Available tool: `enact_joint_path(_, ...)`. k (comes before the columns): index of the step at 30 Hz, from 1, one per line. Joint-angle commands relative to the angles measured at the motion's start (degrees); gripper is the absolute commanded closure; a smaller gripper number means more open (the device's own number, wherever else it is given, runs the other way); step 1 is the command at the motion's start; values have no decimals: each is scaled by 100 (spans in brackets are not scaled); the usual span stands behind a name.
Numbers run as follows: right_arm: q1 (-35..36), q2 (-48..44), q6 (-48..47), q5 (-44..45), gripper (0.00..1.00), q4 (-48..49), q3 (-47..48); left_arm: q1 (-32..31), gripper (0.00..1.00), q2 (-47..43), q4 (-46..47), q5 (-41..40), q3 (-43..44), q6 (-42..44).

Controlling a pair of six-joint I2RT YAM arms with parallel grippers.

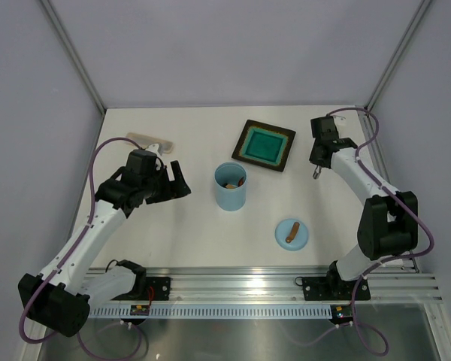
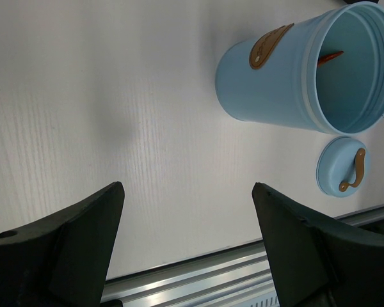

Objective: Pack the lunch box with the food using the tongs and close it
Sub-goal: Place the fake food in the packing box, then place the clamp at the center of the board.

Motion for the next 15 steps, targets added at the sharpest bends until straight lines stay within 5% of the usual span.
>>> enact_joint_path(1, -44, 367, 135, 139, 78, 946, 104, 36, 14, -97, 149, -58, 24, -17)
enact_joint_path(11, -307, 1483, 74, -387, 59, 1095, 526, 63, 14, -97, -18, -242, 208, 26)
enact_joint_path(15, -475, 1686, 56, -670, 37, 1061, 667, 71, 14, -97, -26, -216, 226, 44)
